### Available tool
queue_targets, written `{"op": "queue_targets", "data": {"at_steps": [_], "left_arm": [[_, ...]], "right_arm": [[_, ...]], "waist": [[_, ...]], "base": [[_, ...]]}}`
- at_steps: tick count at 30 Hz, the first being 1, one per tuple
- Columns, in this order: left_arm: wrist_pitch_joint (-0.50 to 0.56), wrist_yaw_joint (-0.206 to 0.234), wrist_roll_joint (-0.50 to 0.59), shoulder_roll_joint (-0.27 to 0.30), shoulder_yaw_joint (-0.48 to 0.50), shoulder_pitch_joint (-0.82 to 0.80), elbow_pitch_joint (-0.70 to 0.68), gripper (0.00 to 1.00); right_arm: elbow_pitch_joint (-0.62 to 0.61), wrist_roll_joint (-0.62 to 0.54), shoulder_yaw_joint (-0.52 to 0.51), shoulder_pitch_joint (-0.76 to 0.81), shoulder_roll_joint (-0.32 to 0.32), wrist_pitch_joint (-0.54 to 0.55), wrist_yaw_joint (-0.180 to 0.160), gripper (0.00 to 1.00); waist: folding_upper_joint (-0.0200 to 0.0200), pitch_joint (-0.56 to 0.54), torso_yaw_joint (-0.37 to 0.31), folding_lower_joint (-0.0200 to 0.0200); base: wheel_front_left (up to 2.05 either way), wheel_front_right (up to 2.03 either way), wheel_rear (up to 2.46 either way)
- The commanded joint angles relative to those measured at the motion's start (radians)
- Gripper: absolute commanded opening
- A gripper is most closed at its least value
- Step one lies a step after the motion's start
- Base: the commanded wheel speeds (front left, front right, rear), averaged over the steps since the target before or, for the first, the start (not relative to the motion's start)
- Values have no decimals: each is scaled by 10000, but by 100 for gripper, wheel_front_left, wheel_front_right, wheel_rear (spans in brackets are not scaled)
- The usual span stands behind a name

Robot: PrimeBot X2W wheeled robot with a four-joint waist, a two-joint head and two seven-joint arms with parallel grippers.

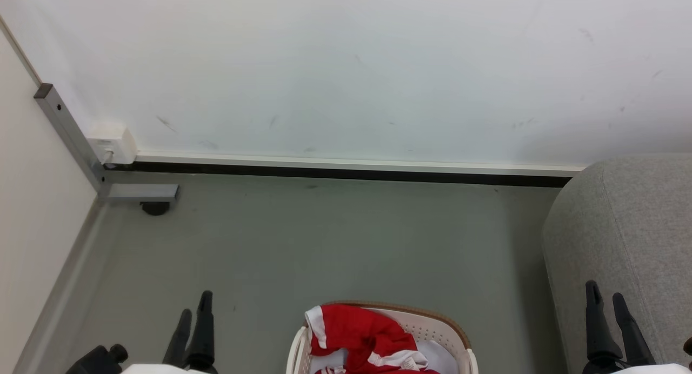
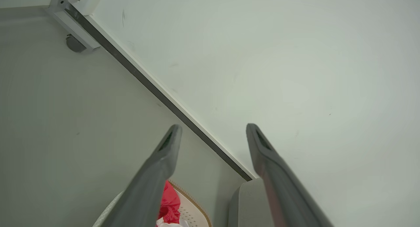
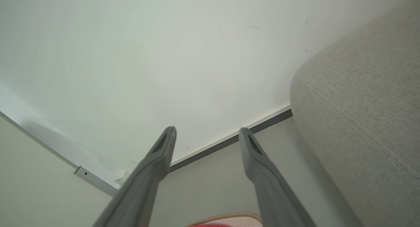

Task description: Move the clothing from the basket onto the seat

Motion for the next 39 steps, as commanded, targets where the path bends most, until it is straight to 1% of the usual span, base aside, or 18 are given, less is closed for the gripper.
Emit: {"op": "queue_targets", "data": {"at_steps": [1, 22, 39], "left_arm": [[-118, 32, 381, 86, -27, -29, -134, 100], [-723, 199, 2894, 103, -239, 139, -52, 100], [-1123, 317, 4593, 113, -302, 286, 47, 100]], "right_arm": [[-207, -398, 21, -19, -112, -109, -8, 100], [180, -2784, 189, -68, -143, -716, -12, 100], [340, -4071, 342, -96, -160, -1130, -14, 100]], "waist": [[-1, 1, -7, 0], [-1, 19, -17, 0], [-1, 18, -28, 0]], "base": [[0, 0, 0], [0, 0, 0], [0, 0, 0]]}}
